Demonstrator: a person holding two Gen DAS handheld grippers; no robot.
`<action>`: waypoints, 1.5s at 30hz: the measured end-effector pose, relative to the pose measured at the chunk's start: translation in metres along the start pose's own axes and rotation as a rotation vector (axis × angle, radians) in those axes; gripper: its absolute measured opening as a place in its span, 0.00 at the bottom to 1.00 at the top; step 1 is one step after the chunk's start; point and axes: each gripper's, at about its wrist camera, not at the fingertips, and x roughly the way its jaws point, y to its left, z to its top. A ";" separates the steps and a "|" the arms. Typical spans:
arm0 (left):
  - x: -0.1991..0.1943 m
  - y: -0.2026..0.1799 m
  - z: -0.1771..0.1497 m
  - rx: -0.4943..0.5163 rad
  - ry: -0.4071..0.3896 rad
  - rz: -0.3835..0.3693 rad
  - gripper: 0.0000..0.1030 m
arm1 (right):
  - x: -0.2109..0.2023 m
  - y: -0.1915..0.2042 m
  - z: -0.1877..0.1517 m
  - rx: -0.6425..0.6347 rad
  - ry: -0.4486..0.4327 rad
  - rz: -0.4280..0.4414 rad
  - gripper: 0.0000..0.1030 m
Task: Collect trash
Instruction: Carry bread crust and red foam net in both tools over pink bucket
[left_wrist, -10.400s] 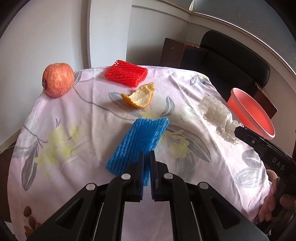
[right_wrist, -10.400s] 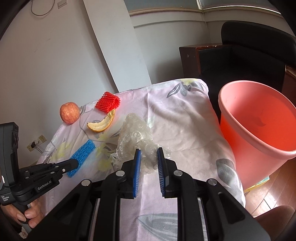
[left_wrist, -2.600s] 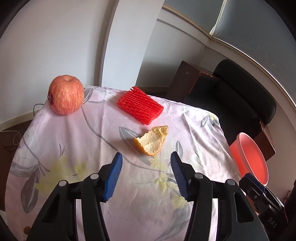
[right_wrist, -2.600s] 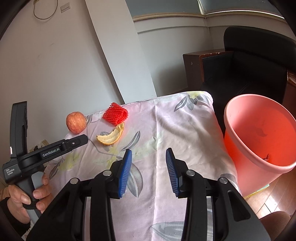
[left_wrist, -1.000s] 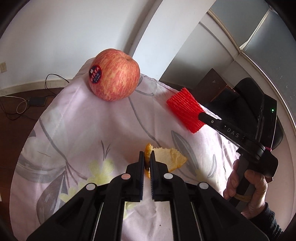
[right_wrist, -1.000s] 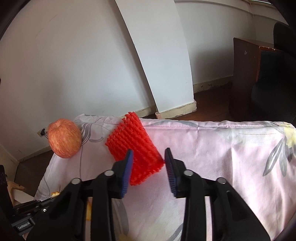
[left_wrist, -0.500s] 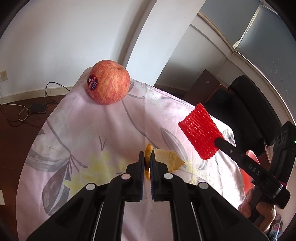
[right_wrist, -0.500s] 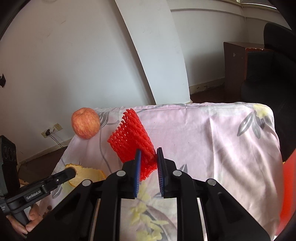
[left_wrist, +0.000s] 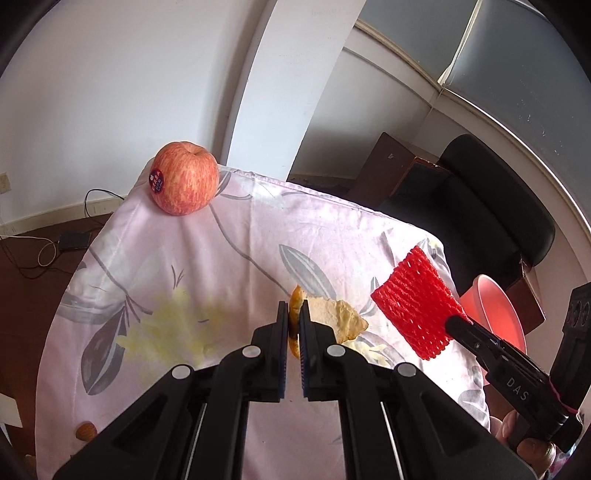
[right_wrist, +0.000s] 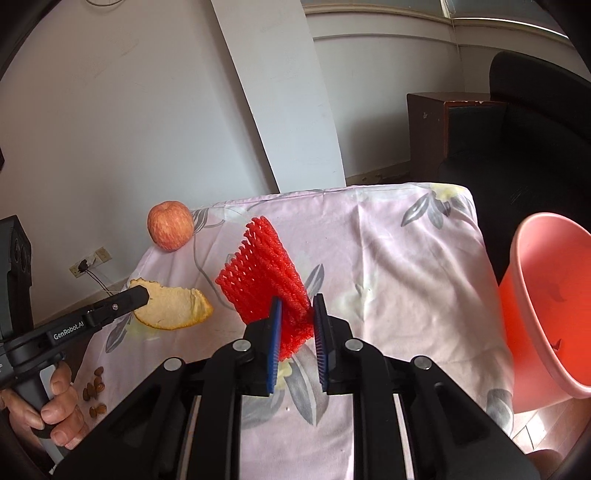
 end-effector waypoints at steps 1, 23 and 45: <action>-0.001 -0.003 -0.001 0.005 0.001 0.002 0.04 | -0.003 -0.004 -0.002 0.009 -0.001 0.005 0.17; -0.012 -0.070 -0.012 0.079 -0.013 0.050 0.05 | -0.067 -0.041 -0.026 0.064 -0.114 -0.015 0.16; -0.019 -0.098 -0.016 0.131 -0.029 0.054 0.05 | -0.088 -0.057 -0.035 0.106 -0.160 -0.002 0.16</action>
